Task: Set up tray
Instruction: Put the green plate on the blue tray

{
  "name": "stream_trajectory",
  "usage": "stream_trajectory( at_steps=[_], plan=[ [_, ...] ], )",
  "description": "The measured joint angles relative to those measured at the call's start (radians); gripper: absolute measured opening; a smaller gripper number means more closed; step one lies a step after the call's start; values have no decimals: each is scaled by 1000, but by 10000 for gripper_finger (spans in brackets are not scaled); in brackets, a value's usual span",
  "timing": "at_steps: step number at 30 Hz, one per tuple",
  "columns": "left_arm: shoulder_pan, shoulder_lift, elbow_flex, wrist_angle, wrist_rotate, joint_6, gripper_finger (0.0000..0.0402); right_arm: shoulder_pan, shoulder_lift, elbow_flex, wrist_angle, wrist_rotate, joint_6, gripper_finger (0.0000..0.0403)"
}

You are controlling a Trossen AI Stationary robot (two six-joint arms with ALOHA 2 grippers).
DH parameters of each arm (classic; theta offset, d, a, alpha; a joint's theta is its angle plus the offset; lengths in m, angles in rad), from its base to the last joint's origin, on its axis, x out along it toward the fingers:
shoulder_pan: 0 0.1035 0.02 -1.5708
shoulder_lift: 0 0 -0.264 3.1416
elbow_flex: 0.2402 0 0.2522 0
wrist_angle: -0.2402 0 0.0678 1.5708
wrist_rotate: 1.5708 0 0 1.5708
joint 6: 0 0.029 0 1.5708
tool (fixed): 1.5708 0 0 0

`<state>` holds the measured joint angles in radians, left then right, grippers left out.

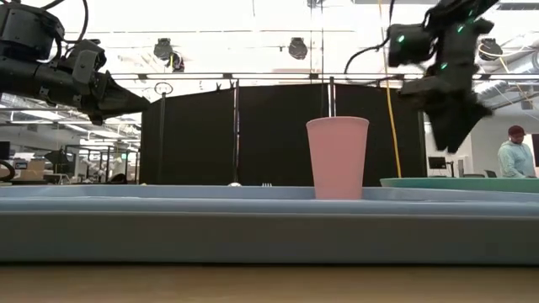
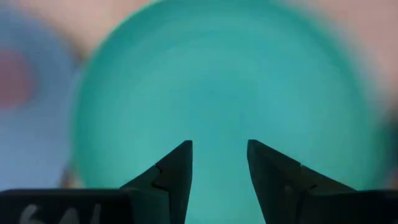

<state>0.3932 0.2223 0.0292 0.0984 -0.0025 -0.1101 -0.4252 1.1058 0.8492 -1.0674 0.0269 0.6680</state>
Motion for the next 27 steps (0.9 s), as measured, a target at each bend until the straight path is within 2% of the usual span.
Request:
stream_trajectory(
  at_steps=[3, 10, 18, 27],
  plan=[
    [0, 0, 0, 0, 0, 1, 88, -1, -57, 9, -69, 140, 50, 144],
    [0, 0, 0, 0, 0, 2, 88, -28, -56, -82, -97, 236, 91, 144],
    [0, 0, 0, 0, 0, 1, 88, -124, -6, -204, -67, 267, 96, 144],
    [0, 0, 0, -1, 0, 1, 88, -196, -5, -217, -58, 260, 80, 144]
  ],
)
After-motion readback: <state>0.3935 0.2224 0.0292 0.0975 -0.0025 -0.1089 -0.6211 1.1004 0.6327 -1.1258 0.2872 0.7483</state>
